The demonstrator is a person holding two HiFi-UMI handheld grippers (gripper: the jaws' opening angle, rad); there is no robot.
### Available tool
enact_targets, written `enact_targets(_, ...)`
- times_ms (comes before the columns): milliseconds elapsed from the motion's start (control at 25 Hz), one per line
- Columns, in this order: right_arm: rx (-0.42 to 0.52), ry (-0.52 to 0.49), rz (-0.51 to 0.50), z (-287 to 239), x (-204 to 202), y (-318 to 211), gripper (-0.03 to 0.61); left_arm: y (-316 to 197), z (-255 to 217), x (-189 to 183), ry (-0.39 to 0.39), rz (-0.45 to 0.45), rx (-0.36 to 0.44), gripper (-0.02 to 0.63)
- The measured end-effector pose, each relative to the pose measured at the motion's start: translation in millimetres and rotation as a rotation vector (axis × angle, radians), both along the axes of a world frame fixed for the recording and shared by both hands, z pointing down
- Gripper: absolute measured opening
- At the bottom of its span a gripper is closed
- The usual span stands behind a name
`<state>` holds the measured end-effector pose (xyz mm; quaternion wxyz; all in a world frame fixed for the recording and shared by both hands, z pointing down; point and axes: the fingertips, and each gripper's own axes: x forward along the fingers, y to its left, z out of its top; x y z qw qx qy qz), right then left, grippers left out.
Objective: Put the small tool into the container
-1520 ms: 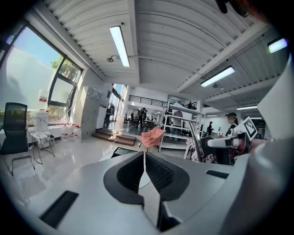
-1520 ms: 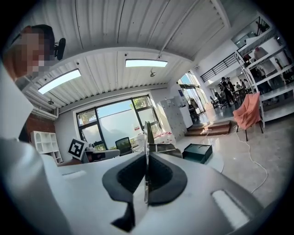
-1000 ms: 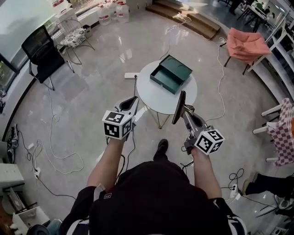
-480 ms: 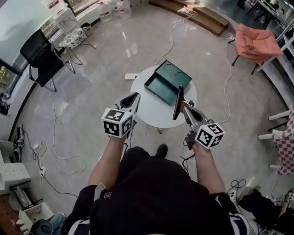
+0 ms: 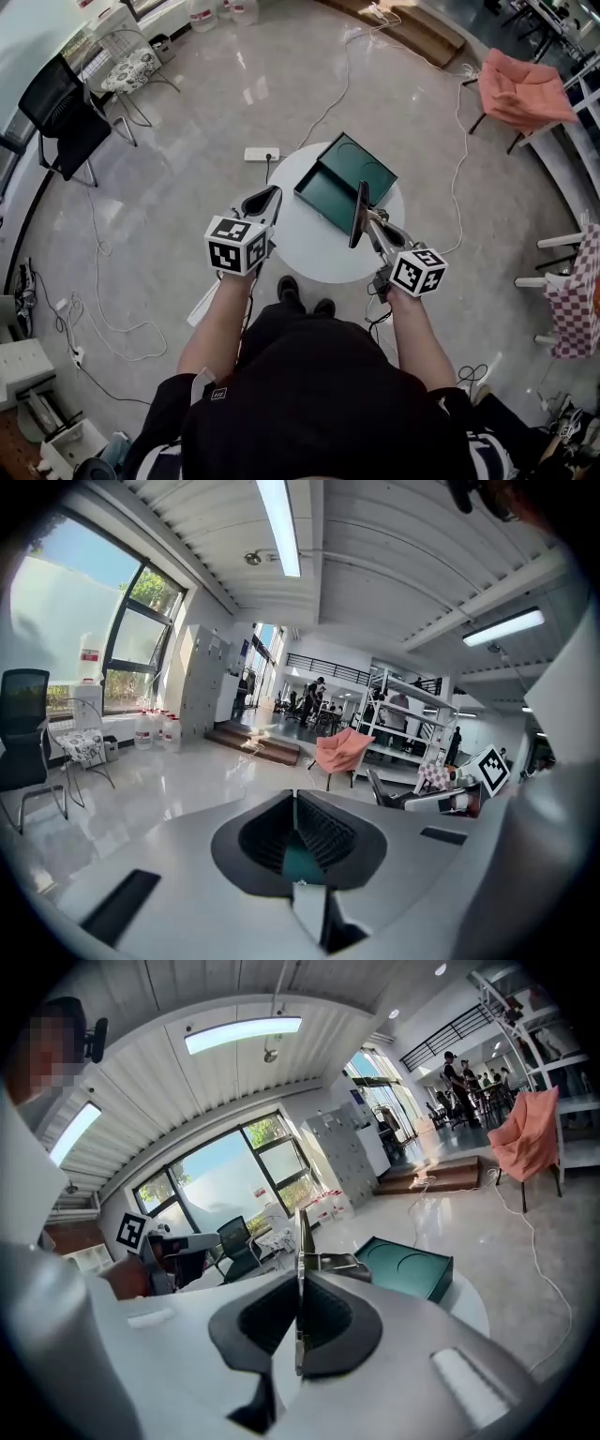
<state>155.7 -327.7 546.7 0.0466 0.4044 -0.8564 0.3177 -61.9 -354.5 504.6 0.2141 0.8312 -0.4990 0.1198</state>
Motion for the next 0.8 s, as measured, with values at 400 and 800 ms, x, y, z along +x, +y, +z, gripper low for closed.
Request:
enact_targets(400, -0.044, 0.114, -0.050, 27.4, -37.1, -47.3, 0.012, -40.2, 22.0, -17.2, 0.042, 0.043, -0.035, 0.018)
enact_targets(800, -0.152, 0.243, -0.255, 104.8, -57.3, -87.9, 0.012, -48.7, 30.0, -26.4, -0.001, -0.040, -0.072, 0.018)
